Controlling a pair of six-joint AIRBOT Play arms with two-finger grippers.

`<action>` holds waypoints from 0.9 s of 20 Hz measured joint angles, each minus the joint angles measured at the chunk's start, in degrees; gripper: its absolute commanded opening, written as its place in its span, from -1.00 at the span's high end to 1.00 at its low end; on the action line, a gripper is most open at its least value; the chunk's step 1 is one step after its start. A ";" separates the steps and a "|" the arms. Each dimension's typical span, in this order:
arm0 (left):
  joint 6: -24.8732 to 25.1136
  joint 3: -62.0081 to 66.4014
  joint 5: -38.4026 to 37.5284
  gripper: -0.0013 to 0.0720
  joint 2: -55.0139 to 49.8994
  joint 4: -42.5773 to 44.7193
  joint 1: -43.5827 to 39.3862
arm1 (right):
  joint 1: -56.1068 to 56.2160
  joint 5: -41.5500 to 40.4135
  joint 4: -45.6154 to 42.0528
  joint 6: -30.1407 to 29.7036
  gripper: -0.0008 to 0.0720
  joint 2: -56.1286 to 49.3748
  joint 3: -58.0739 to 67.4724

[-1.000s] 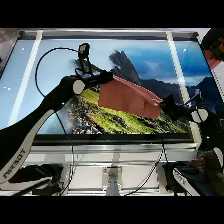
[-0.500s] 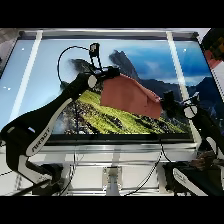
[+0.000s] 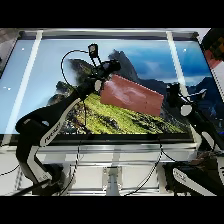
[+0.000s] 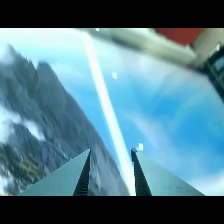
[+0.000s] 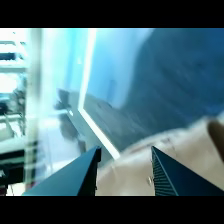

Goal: Fold the clothes and pants, and hang the long-sleeved shirts on hangers.

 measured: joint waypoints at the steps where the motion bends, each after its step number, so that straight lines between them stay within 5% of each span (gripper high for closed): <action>1: -0.13 0.00 0.44 0.26 0.07 0.00 0.11 | 0.00 -1.36 -0.39 -0.48 -0.01 -0.17 0.07; 2: -0.39 0.00 0.85 0.57 0.68 0.00 0.22 | 0.00 -2.29 -0.92 -1.27 0.30 -0.31 0.20; 3: -0.39 0.02 1.42 0.77 1.73 0.02 0.31 | -0.09 -3.02 -1.66 -2.80 0.93 -0.35 0.44; 4: -0.37 0.07 1.51 0.95 3.28 0.33 0.48 | -0.28 -3.19 -2.21 -4.74 0.93 -0.17 0.63; 9: 1.97 0.09 -12.15 0.95 15.50 7.52 2.14 | -6.34 8.81 -3.19 -20.00 0.95 2.67 2.21; 12: 7.69 0.09 -26.01 0.95 24.15 8.70 2.58 | -12.24 23.08 6.43 -42.62 0.95 2.91 2.62; 15: 17.29 0.09 -35.63 0.84 32.52 2.45 2.67 | -18.95 42.64 26.25 -68.91 0.93 -1.77 2.80; 16: 19.56 0.09 -37.97 0.23 34.84 -0.07 2.67 | -20.96 48.37 31.76 -74.73 0.81 -4.22 2.82; 17: 21.46 0.09 -39.47 -0.36 37.29 -2.32 2.71 | -22.84 53.18 36.28 -79.38 0.15 -7.10 2.82; 18: 22.80 0.09 -40.68 -0.45 39.36 -3.91 2.64 | -24.41 56.98 40.09 -82.77 -0.48 -9.81 2.89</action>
